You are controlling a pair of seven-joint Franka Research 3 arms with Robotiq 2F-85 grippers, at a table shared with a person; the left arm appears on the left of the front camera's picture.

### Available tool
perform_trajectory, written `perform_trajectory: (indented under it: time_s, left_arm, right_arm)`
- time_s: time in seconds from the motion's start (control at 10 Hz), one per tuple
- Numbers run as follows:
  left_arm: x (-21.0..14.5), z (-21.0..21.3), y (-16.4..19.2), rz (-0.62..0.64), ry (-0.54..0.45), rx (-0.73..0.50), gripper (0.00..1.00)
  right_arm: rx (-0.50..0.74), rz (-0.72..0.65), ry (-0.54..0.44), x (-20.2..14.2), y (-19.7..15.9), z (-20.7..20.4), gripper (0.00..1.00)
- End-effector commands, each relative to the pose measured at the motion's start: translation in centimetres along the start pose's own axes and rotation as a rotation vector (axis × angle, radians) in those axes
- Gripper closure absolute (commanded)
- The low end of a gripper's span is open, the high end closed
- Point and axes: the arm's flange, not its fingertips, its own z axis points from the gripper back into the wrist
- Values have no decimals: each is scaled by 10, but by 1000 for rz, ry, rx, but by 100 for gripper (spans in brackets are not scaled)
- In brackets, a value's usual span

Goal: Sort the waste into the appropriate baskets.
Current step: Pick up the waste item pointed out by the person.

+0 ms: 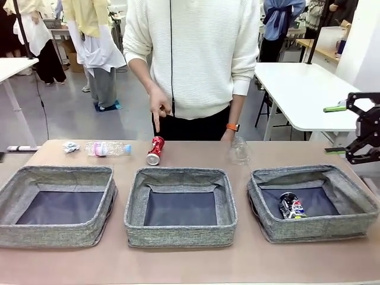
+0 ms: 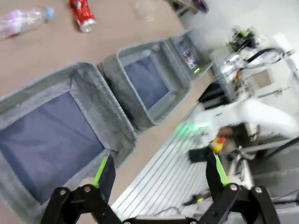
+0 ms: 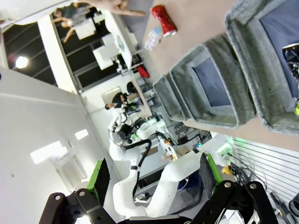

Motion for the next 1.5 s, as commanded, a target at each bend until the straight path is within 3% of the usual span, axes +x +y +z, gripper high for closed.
perform_trajectory:
  time_s: [0.0,0.1,0.2,0.3,0.4,0.8,0.9,1.1,1.3,1.4]
  left_arm:
    - [41,-86,-27,-108,145,267,0]
    - [50,-134,-39,-191,184,367,0]
    - [53,-167,-49,-233,148,414,0]
    - [49,-166,-58,-226,113,307,0]
    - [63,-141,-68,-239,187,342,0]
    - [66,-156,-66,-238,177,352,0]
    - [91,-160,-77,-95,164,402,0]
    - [177,-196,-82,26,194,533,0]
    - [241,-243,-60,191,254,566,0]
    - [257,-267,-44,259,285,569,0]
  right_arm:
    - [23,-16,-1,-1,3,-1,0]
    - [23,-16,-1,-1,3,-1,0]
    - [23,-16,-1,-1,3,-1,0]
    - [23,-16,-1,-1,3,-1,0]
    - [23,-16,-1,-1,3,-1,0]
    - [23,-16,-1,-1,3,-1,0]
    - [23,-16,-1,-1,3,-1,0]
    - [23,-16,-1,-1,3,-1,0]
    - [23,-16,-1,-1,3,-1,0]
    - [23,-16,-1,-1,3,-1,0]
